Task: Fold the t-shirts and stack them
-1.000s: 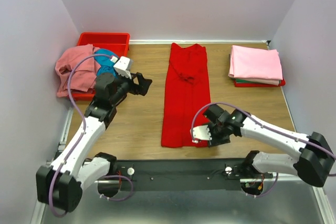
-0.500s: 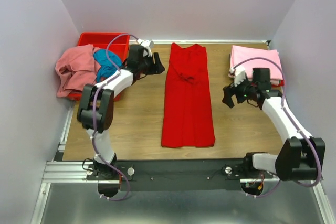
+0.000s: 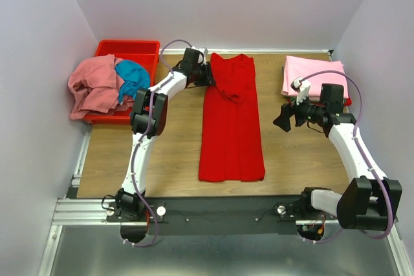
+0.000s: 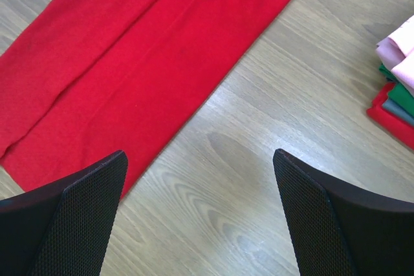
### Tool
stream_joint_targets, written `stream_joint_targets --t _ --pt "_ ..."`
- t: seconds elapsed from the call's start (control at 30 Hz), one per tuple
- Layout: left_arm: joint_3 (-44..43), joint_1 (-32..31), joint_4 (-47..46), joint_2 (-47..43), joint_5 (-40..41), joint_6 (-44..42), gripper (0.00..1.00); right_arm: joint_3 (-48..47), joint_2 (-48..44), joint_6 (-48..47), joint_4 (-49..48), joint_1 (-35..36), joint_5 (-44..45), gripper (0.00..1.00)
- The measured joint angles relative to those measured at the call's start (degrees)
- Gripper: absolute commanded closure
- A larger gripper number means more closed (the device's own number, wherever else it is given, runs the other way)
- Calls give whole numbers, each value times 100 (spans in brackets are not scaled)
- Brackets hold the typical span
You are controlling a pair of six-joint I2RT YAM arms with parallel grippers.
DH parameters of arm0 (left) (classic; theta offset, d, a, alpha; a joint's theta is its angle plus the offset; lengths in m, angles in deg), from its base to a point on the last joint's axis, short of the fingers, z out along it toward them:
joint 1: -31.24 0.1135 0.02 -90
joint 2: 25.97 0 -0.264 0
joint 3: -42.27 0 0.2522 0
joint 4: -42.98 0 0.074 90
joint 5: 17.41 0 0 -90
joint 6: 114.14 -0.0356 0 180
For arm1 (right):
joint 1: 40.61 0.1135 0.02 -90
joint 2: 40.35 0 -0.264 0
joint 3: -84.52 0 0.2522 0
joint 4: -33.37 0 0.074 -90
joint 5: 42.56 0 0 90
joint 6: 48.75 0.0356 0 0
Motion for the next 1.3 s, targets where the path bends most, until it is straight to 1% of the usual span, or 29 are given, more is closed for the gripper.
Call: stream_joint_targets --t 0.07,0.13,0.17,0.23,0.4,0.6,0.83,1.07,1.17,1.3 --pt "-291 -33 201 199 0 33 56 2 0 2 -2 -22 -39 0" --pt "-511 -52 389 271 37 33 59 7 0 2 -2 -46 -70 0" --pt "-588 -59 474 291 61 33 63 7 0 7 -2 -57 -83 0" --pt "-699 -66 654 313 92 13 65 11 -2 20 -2 -81 -103 0" --pt "-765 -70 911 348 317 -9 65 13 -44 42 -2 -142 -173 0" --pt "-798 -90 964 345 662 -52 64 17 -103 42 -2 -208 -247 0" --pt "-1040 -107 1270 396 780 -186 64 17 -105 42 -2 -245 -339 0" --pt "-1036 -92 1318 398 920 -208 64 20 -105 42 -2 -299 -363 0" --pt "-951 -79 1252 380 922 -210 63 20 -107 42 -2 -326 -372 0" --pt "-509 -15 994 157 925 -195 62 20 -116 42 0 -365 -393 0"
